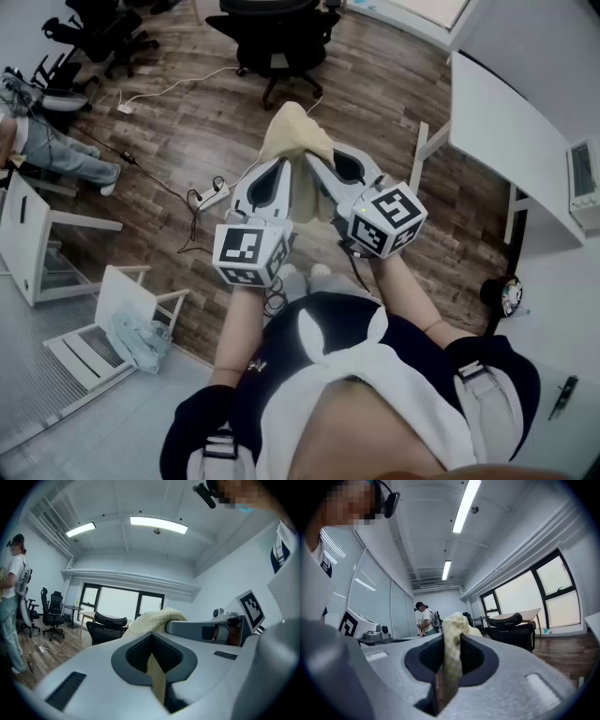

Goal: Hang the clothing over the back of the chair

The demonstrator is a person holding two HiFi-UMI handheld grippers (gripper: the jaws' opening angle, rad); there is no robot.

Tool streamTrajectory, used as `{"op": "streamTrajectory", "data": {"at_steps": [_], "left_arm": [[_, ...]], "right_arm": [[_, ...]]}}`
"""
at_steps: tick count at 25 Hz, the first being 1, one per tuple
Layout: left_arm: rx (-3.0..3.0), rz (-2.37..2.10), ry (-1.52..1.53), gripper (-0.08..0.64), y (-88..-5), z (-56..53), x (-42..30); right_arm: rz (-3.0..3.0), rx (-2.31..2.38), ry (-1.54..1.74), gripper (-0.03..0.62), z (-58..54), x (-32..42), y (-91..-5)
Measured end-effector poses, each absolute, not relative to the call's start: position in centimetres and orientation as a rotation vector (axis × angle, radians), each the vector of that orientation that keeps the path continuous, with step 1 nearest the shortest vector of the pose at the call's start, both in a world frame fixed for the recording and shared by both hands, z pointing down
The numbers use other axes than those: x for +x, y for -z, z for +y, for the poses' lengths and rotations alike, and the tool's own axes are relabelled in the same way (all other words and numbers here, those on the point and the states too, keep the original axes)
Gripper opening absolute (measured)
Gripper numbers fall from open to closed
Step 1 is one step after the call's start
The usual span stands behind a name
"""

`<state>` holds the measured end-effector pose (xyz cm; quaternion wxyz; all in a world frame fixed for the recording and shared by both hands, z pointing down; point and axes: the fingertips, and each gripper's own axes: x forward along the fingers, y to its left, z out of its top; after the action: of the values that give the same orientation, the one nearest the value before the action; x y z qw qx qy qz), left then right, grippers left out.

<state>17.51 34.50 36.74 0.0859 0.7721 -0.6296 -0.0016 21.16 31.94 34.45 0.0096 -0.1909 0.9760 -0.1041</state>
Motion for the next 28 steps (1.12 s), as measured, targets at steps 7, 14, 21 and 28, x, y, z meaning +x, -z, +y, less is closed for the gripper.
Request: {"op": "streamTrajectory", "data": {"at_steps": [7,14,21,28], "left_arm": [[2.279,-1.899,-0.006,0.006,-37.4,34.6,18.9],[2.251,-1.916,-0.017,0.006,-38.7,35.2,19.8],[2.277,-1.879,0.006,0.006,-39.0,33.2,18.6],[2.274,-1.842,0.004,0.006,-39.5,29.3,15.2]], "right_arm": [[3.060,-0.577,0.334,0.055,32.1,22.5,-35.5],[3.077,-0.538,0.326,0.055,32.6,23.3,-36.6],[3.097,-0.550,0.334,0.055,31.2,22.2,-37.3],[3.107,-0.588,0.351,0.055,27.2,19.9,-37.5]]}}
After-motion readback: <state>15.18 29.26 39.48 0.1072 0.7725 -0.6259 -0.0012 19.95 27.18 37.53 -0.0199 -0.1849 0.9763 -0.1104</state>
